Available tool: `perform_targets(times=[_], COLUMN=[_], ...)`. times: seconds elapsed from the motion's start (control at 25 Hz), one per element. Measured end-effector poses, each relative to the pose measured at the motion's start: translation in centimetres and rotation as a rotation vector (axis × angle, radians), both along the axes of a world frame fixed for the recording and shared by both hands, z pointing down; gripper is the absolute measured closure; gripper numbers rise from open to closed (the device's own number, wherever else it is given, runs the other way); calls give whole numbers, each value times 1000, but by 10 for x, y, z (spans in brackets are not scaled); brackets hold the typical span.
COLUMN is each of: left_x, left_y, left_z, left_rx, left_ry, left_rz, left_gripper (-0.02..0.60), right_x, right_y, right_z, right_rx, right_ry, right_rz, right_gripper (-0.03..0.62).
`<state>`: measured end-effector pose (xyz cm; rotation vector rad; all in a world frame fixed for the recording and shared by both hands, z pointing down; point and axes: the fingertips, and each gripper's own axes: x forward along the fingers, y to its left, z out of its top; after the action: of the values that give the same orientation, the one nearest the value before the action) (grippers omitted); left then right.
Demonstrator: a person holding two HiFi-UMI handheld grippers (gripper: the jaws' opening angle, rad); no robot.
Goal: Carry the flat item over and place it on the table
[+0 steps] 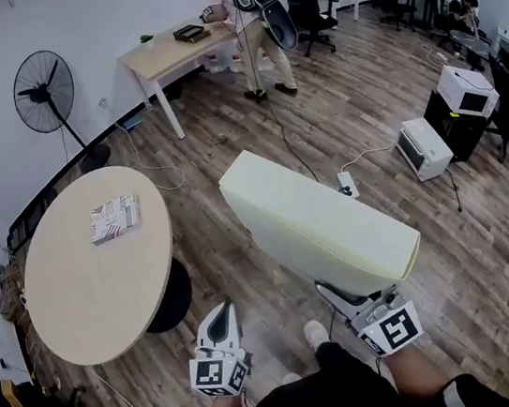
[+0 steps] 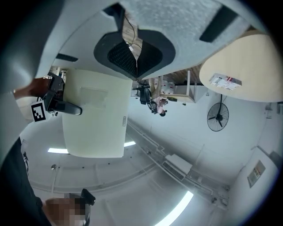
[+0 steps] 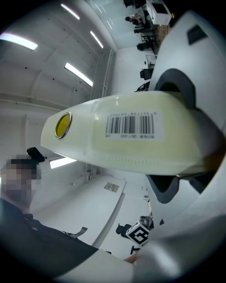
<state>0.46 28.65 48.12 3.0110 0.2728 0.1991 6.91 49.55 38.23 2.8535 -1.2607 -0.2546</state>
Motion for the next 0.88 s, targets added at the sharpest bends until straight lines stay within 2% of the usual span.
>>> perform_targets(times=[0.16,0.44,0.68,0.88], left_x=[31,64,66,53], left_y=[-14,-42,-71,-90], left_z=[-12,-16,-16,-15], left_rx=[73,67,58,61], left_ry=[18,2,-8,-17], left_rz=[-56,-200,-358,-467], left_gripper=[574,574,574,574], right_x=[44,101,133,146], right_y=[-27,-66,-102,-134], right_z=[-1,3,8,8], right_rx=[0,-2,-5,-11], right_ry=[12,5,5,2], right_rz=[-86,-227,-361,-459], right_gripper=[181,181,181,181])
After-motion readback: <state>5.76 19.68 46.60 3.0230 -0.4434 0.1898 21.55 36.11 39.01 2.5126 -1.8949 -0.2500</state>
